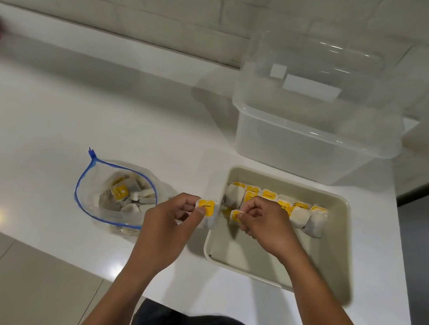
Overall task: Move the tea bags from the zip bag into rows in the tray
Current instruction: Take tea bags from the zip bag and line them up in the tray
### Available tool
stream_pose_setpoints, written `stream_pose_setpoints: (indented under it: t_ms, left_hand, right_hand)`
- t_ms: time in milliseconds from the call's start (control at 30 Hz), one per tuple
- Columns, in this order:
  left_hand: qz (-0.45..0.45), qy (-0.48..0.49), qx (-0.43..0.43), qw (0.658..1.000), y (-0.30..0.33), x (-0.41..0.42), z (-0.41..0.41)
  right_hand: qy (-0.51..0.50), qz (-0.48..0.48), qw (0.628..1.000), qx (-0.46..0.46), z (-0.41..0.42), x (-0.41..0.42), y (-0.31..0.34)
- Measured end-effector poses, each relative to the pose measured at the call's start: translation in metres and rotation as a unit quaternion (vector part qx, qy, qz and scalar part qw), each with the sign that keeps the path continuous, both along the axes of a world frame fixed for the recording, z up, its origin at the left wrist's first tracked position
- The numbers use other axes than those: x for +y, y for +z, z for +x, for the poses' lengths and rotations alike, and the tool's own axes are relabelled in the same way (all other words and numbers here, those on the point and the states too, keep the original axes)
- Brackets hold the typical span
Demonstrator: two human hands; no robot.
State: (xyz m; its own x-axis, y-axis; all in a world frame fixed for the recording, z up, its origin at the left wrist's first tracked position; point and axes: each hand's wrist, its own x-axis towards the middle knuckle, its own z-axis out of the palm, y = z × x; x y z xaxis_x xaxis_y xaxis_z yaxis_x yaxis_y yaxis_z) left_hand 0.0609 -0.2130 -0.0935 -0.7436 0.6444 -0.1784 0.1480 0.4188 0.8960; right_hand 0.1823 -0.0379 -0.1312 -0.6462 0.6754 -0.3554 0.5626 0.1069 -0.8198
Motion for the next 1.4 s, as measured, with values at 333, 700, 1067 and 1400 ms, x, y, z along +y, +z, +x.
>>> stream_pose_setpoints:
  t_ms: [333,700,1067,1400]
  left_hand:
    - [-0.015,-0.008,0.021,1.0,0.001,-0.003,0.005]
    - [-0.011,-0.01,0.032,0.999,0.002,-0.004,0.007]
    - [-0.011,-0.003,0.03,1.0,0.003,-0.005,0.009]
    - [-0.006,-0.01,0.043,0.999,0.003,-0.003,0.007]
  right_hand:
    - [0.004,-0.026,0.999,-0.043,-0.017,0.006,0.005]
    - [0.079,0.099,0.987,-0.099,-0.025,0.011,-0.005]
    - [0.006,0.192,0.97,-0.149,-0.036,0.019,-0.009]
    - [0.009,0.227,0.964,-0.139,-0.044,0.016,-0.009]
